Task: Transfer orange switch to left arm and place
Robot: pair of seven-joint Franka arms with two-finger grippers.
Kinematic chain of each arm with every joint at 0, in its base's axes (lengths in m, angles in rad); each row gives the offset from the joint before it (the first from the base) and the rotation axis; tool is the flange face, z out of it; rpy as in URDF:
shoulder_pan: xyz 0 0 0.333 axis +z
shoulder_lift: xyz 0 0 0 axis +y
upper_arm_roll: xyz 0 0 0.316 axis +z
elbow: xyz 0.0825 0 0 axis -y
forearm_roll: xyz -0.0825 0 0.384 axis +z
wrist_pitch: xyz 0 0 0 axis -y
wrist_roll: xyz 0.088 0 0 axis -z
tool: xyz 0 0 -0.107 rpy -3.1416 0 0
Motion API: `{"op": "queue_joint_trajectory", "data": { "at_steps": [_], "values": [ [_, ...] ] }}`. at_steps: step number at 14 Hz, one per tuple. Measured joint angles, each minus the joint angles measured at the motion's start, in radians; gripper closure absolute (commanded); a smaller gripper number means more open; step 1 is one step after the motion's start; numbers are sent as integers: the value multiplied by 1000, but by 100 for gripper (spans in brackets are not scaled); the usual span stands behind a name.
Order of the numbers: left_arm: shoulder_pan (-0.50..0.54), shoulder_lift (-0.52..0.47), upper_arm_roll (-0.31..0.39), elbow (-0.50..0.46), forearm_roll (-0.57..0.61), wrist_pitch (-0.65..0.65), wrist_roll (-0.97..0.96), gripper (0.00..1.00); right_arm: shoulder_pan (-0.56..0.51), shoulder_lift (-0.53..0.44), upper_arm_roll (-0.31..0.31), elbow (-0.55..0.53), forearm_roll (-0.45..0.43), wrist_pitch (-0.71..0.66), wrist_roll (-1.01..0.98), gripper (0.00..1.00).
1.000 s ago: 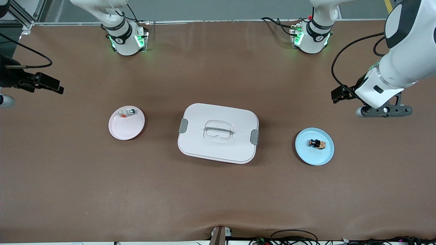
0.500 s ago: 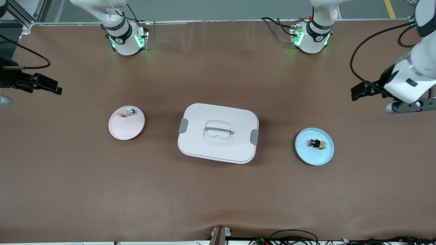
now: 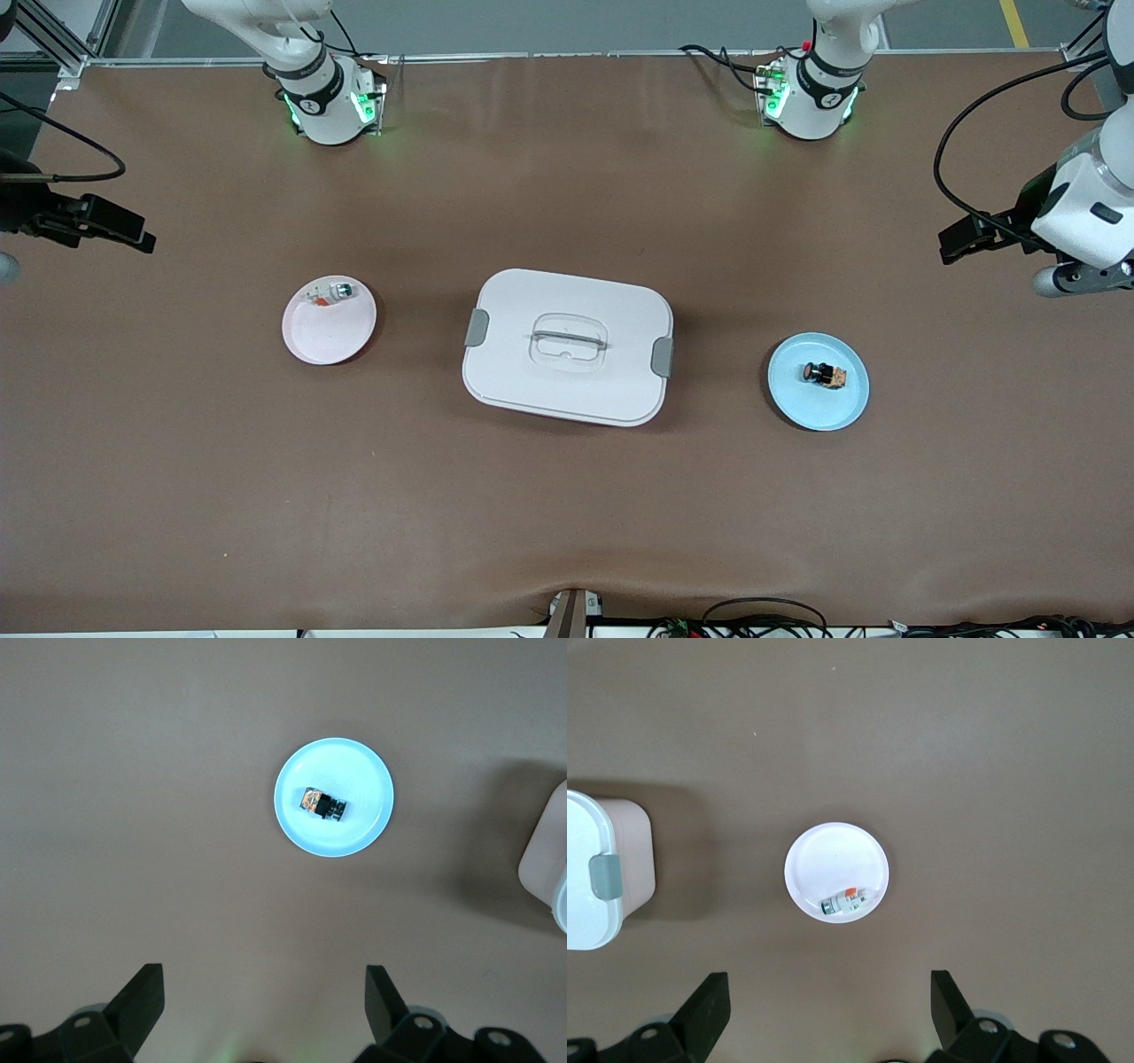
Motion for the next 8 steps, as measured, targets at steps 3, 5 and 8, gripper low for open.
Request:
{"op": "queue_joint_trajectory", "data": {
  "at_steps": [3, 5, 8],
  "values": [
    [0, -8, -2, 16, 0, -1, 1, 0, 0, 0, -2, 0, 0, 29, 0, 0],
    [-2, -30, -3, 16, 0, -4, 2, 0, 0, -1, -2, 0, 0, 33, 0, 0],
    [-41, -58, 36, 9, 0, -8, 16, 0, 0, -1, -3, 0, 0, 34, -2, 0]
  ]
}}
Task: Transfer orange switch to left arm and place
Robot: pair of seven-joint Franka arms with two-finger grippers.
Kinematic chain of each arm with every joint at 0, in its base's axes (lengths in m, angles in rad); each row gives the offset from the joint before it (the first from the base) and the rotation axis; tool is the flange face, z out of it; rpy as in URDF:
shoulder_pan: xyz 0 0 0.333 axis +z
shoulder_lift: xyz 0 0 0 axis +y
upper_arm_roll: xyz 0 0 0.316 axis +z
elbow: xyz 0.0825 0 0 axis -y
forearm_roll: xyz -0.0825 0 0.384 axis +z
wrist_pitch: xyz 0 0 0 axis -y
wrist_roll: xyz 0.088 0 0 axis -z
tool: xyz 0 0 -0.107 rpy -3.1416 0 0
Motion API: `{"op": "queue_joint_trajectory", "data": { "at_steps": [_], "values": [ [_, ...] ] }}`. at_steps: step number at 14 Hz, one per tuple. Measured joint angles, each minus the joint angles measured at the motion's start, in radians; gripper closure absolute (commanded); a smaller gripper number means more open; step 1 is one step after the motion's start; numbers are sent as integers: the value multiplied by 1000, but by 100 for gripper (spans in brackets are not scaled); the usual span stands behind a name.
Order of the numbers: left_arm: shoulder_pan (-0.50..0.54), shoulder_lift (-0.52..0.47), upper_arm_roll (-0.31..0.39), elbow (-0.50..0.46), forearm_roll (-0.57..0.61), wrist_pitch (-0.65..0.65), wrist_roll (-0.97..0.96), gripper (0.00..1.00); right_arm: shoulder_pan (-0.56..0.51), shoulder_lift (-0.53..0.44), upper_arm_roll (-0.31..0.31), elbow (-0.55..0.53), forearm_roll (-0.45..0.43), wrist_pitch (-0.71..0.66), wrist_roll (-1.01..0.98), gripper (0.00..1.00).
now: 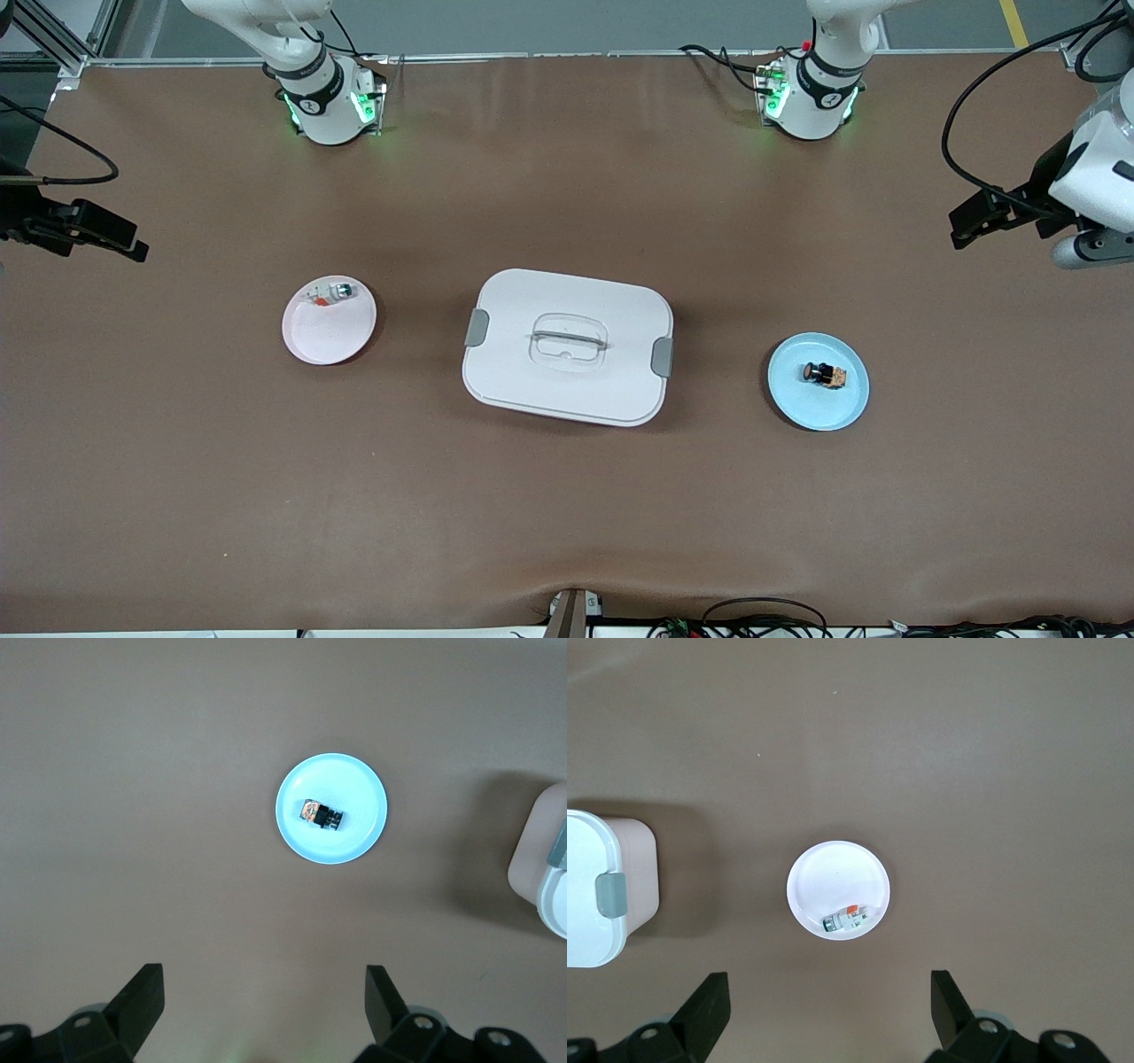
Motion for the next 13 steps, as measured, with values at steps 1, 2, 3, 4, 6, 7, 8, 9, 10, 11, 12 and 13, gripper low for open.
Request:
{"op": "queue_joint_trajectory", "data": {
  "at_steps": [1, 2, 3, 4, 6, 7, 8, 9, 10, 11, 12, 13],
  "values": [
    [-48, -8, 51, -8, 0, 0, 4, 0, 0, 0, 0, 0, -1, 2, -9, 0],
    [-99, -15, 103, -15, 0, 1, 12, 0, 0, 0, 0, 0, -1, 7, -22, 0],
    [-146, -20, 149, -22, 0, 1, 25, 0, 0, -1, -1, 0, -1, 11, -34, 0],
    [-189, -23, 191, -26, 0, 2, 44, 0, 0, -1, -1, 0, -1, 12, -38, 0],
    [-247, -24, 257, -27, -9, 2, 76, 0, 0, -1, -1, 0, -1, 13, -43, 0],
    [-253, -25, 272, -27, -18, 2, 83, 0, 0, -1, -1, 0, -1, 13, -44, 0],
    [-253, -26, 278, -27, -21, 2, 88, 0, 0, -2, -1, 0, -1, 13, -45, 0],
    [-253, -29, 280, -27, -22, 2, 92, 0, 0, -4, -1, 0, -1, 13, -46, 0],
    [-253, -32, 281, -27, -23, 2, 93, 0, 0, -4, -1, 0, -1, 13, -47, 0],
    [-253, -35, 281, -29, -25, 2, 93, 0, 0, -5, -1, 0, -1, 13, -51, 0],
    [-253, -38, 281, -32, -35, 2, 93, 0, 0, -6, -1, -1, -3, 13, -58, 0],
    [-254, -42, 280, -37, -49, 2, 93, 0, 0, -6, -1, -1, -9, 13, -70, 0]
  ]
}}
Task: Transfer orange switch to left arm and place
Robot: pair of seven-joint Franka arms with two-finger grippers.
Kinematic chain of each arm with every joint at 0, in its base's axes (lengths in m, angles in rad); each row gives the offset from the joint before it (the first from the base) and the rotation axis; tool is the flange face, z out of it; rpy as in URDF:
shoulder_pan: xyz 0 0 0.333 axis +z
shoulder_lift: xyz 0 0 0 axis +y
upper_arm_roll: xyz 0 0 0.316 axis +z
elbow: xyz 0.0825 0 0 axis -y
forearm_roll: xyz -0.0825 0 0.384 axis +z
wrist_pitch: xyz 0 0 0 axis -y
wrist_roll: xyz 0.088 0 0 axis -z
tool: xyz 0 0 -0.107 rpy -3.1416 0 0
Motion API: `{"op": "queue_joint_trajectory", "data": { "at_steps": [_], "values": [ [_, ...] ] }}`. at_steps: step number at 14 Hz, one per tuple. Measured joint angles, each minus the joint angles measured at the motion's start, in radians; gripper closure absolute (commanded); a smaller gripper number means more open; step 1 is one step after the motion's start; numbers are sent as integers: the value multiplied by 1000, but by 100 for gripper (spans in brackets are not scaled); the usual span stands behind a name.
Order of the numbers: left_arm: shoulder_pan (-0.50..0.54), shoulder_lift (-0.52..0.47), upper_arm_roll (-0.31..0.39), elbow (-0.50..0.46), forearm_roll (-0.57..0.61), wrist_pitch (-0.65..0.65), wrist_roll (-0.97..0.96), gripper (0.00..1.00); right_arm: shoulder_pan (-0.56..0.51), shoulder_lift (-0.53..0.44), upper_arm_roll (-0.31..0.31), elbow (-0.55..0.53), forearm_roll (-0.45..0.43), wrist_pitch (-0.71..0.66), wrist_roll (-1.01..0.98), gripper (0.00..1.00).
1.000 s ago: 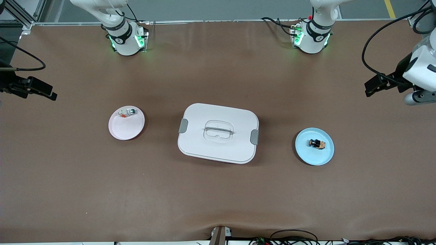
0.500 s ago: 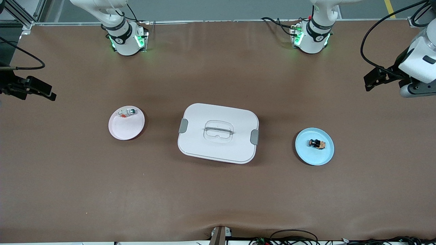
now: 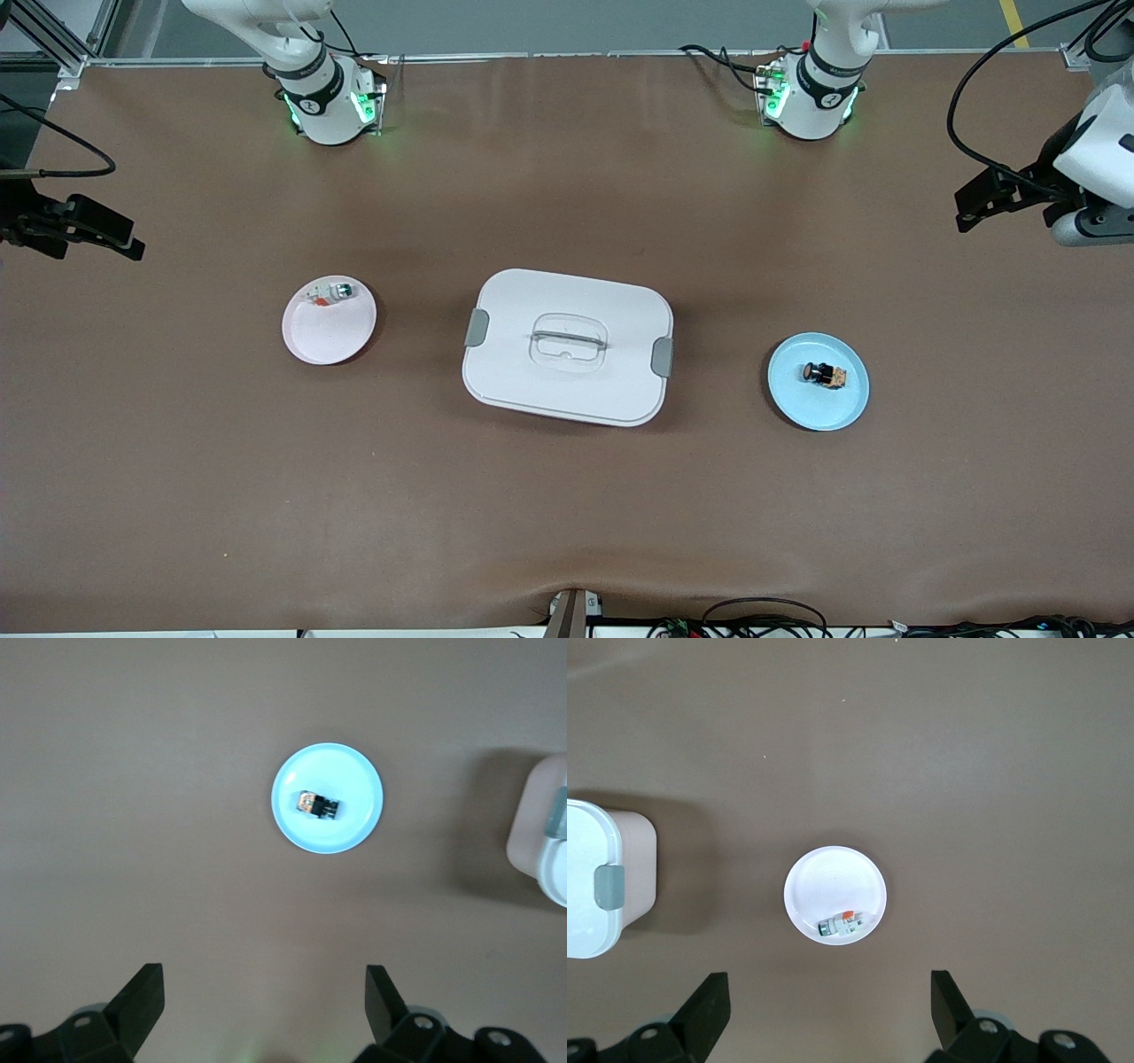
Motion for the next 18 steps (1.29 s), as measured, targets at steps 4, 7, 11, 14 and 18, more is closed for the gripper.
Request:
{"op": "queue_joint_trajectory", "data": {
  "at_steps": [4, 7, 11, 14, 18],
  "values": [
    [0, -12, -1, -20, -37, 0, 15, 0, 0, 0, 0, 0, -19, 7, -34, 0],
    [0, -28, 0, -39, -48, 0, 30, 0, 0, -1, 0, 0, -21, 8, -38, 0],
    [0, -76, -1, -105, -48, 29, 41, 0, 0, -2, 0, 0, -25, 15, -38, 0],
    [0, -114, -1, -147, -48, 43, 41, 0, 0, -2, -1, 0, -28, 22, -24, 0],
    [0, -124, 1, -145, -48, 50, 41, 0, 0, -3, -2, -1, -32, 31, 17, 0]
  ]
}}
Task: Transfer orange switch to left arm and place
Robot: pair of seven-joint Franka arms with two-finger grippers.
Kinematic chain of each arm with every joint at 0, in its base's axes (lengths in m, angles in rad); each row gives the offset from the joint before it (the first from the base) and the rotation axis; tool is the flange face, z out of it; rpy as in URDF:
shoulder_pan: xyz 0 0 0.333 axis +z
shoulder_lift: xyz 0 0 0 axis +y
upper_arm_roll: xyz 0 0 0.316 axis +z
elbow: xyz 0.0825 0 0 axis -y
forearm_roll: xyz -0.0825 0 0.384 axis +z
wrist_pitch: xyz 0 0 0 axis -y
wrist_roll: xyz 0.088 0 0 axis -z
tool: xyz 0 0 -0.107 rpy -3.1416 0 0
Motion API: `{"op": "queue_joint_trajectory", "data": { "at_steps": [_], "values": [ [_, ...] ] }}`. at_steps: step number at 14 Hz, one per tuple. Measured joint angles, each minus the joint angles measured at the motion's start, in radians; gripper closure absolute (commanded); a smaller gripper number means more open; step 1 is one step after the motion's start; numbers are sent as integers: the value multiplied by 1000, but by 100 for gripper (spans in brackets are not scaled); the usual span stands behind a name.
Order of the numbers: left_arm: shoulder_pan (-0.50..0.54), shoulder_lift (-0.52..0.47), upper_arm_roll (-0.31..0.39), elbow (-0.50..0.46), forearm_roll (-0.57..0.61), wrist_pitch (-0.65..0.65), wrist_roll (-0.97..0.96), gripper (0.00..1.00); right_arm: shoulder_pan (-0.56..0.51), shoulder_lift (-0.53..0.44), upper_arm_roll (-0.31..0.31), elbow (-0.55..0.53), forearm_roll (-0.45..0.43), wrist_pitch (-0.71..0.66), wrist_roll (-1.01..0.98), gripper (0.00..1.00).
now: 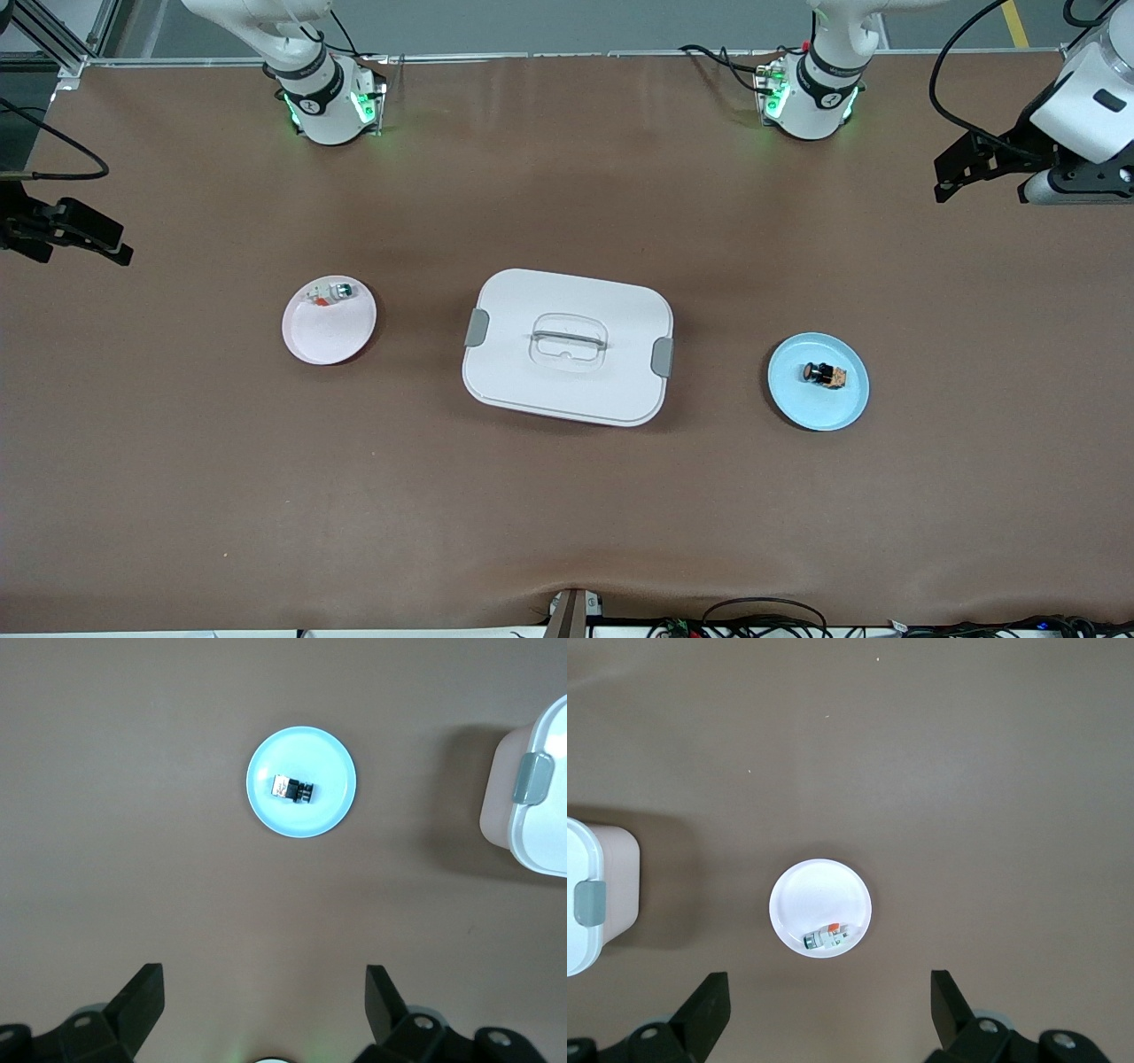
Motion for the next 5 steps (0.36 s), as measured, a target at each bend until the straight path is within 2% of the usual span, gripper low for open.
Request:
{"op": "queue_joint_trajectory", "data": {
  "at_steps": [5],
  "values": [
    [1, 0, 9, 8, 0, 4, 0, 0, 0, 0, -1, -1, 0, 4, 4, 0]
  ]
}}
